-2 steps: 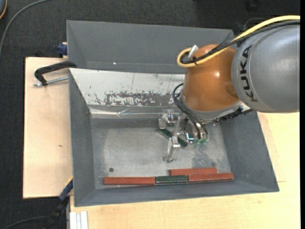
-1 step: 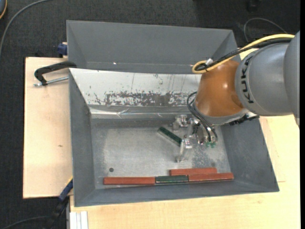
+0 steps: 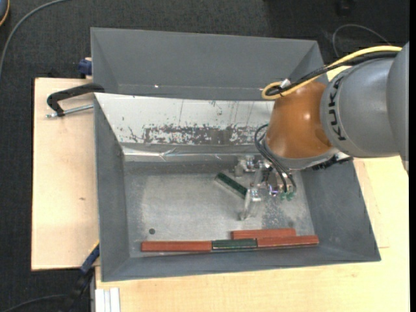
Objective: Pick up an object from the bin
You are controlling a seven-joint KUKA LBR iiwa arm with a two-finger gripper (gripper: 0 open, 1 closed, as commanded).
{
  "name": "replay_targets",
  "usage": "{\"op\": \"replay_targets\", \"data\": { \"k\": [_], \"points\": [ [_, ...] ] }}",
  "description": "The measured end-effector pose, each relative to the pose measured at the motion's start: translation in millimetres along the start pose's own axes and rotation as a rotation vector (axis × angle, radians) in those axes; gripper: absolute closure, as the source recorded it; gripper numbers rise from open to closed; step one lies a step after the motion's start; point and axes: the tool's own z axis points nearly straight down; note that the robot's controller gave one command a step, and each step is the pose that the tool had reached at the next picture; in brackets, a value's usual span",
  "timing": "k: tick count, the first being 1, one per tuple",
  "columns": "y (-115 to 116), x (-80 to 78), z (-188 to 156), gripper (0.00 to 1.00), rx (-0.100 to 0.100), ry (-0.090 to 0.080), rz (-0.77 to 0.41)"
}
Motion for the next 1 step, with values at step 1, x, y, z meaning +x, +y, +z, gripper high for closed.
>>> {"op": "replay_targets", "data": {
  "k": [1],
  "points": [
    [1.0, -1.0, -0.9, 0.0, 0.0, -0.003, 0.0]
  ]
}}
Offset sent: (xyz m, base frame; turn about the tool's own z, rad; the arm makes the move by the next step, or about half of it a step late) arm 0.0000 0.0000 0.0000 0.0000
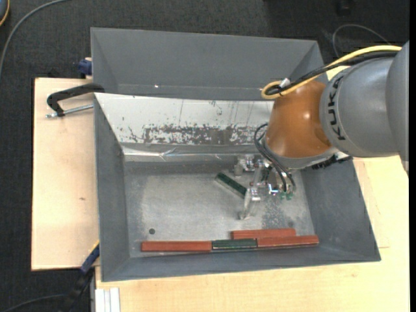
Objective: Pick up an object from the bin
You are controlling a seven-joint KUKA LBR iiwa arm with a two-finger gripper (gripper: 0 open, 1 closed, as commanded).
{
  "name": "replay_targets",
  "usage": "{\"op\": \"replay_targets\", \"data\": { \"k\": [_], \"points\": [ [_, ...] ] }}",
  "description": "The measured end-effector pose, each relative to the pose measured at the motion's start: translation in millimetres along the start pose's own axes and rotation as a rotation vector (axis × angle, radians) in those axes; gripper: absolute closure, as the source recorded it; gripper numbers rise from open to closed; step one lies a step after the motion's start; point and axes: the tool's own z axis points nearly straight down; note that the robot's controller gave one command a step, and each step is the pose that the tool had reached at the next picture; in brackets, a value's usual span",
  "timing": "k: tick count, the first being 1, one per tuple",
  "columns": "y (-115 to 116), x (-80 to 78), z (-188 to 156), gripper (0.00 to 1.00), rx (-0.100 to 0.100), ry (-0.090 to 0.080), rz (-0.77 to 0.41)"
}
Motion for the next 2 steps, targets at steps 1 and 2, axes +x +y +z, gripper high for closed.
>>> {"op": "replay_targets", "data": {
  "k": [1, 2],
  "points": [
    [0.9, -1.1, -0.9, 0.0, 0.0, -0.002, 0.001],
    [1.8, -2.3, -1.8, 0.0, 0.0, -0.002, 0.002]
  ]
}}
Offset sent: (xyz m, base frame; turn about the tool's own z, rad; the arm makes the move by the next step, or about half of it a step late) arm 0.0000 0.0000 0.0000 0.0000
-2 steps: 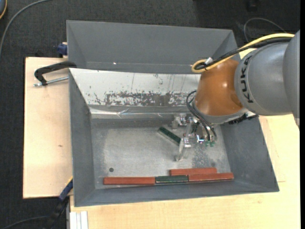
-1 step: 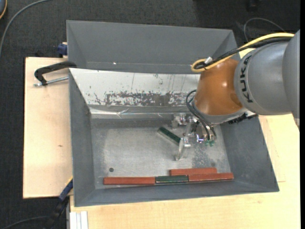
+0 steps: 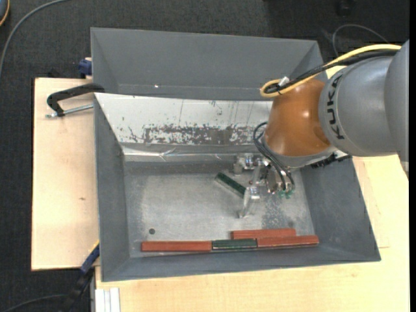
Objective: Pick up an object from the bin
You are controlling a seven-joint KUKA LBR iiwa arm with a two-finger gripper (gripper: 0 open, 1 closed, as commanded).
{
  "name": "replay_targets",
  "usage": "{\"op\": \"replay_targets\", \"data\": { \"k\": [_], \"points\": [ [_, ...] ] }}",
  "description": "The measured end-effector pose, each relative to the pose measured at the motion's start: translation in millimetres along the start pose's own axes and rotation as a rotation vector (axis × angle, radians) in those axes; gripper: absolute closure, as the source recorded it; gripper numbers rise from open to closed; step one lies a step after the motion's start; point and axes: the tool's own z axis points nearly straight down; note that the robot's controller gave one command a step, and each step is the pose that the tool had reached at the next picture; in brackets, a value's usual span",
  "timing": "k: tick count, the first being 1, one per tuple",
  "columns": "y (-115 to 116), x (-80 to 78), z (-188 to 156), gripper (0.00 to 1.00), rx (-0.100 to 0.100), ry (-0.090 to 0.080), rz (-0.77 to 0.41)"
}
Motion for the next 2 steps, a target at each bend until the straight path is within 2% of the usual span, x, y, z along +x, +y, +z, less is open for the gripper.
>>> {"op": "replay_targets", "data": {
  "k": [1, 2],
  "points": [
    [0, 0.1, 0, 1.0, 0.0, 0.001, 0.0],
    [1, -2.8, -52, 1.0, 0.0, -0.007, 0.001]
  ]
}}
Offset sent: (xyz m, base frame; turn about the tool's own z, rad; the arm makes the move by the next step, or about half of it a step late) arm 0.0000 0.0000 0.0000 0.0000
